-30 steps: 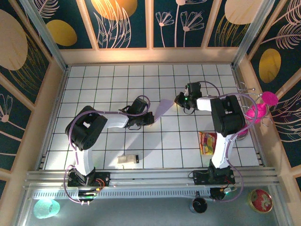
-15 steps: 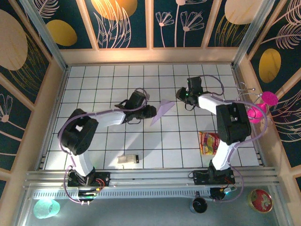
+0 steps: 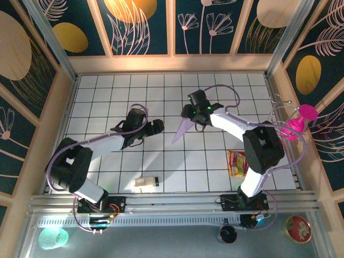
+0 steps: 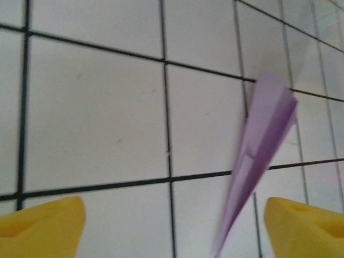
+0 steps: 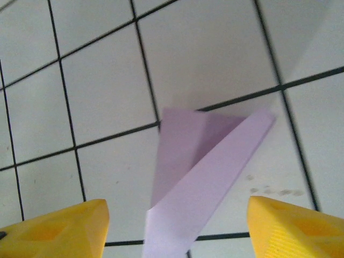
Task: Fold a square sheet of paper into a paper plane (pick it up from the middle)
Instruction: Turn over a paper plane at the center of the table.
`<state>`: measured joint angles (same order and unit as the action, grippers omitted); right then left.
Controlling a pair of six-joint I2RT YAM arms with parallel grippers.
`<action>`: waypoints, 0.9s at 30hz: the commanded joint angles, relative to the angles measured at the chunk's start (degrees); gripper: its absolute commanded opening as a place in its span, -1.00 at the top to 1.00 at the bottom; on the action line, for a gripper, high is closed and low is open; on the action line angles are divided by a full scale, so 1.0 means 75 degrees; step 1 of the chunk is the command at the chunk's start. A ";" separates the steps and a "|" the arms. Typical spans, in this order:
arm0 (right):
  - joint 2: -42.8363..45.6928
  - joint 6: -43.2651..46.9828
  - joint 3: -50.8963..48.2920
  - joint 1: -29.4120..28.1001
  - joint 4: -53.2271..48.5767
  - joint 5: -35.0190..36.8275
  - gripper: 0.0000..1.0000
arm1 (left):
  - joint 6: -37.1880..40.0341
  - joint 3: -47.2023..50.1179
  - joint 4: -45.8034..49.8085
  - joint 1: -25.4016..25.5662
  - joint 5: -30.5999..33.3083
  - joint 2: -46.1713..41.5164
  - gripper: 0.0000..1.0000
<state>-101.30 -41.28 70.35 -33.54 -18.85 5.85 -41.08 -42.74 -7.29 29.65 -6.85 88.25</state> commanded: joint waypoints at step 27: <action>-0.1287 -0.2241 0.1076 -0.1012 -0.1986 0.2123 0.19 | 0.0566 0.1005 0.0034 -0.0074 0.0888 -0.1137 -0.98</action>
<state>-112.84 -56.18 79.57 -40.66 -33.67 20.95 -37.52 -35.77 -7.03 29.56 -0.10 79.77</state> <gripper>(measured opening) 0.414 0.988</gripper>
